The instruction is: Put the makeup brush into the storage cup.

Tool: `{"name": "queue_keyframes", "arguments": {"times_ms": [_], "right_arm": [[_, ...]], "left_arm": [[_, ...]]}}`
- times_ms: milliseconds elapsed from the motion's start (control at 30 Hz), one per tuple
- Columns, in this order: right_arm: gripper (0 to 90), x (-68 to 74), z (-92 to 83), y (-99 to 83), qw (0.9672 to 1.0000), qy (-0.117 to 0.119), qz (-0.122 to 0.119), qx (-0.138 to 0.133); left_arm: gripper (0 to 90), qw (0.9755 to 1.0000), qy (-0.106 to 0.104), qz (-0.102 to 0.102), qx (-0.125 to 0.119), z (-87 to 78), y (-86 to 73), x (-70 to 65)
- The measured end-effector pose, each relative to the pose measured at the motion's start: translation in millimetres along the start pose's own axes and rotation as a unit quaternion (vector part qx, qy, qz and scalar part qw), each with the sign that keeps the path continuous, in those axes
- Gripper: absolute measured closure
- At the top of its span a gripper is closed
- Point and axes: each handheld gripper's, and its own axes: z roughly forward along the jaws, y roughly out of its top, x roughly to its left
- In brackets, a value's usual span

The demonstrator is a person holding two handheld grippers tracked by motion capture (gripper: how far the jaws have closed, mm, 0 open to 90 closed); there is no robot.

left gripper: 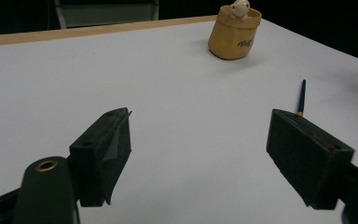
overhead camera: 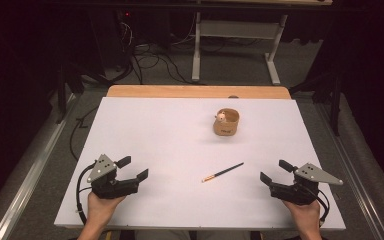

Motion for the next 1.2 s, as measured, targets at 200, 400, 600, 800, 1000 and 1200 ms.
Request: {"name": "queue_keyframes", "arguments": {"times_ms": [200,400,600,800,1000,1200], "right_arm": [[17.9,-0.9,-1.7,0.3,1.0000,0.000,0.003,-0.009],[17.8,-1.0,-1.4,0.3,1.0000,0.000,0.004,-0.006],[17.7,-0.5,-1.5,0.2,1.0000,-0.001,0.004,-0.005],[17.6,-0.9,-2.1,0.6,0.9999,0.000,0.010,-0.011],[17.3,-0.9,-2.1,0.7,0.9999,0.000,0.011,-0.012],[17.1,-1.0,-2.7,1.4,0.9998,-0.001,0.014,-0.016]], "left_arm": [[21.9,1.0000,0.002,0.003,-0.001,-0.4,0.4,-0.9],[22.5,1.0000,-0.001,0.005,-0.002,0.1,0.8,-1.3],[22.7,1.0000,0.000,0.004,0.001,0.5,1.0,-1.2],[22.5,1.0000,-0.003,-0.003,-0.002,0.3,1.1,-1.4],[21.3,0.9999,-0.001,-0.011,0.002,0.4,2.5,-0.8],[20.4,0.9999,0.006,-0.012,0.007,0.1,2.4,0.5]]}}
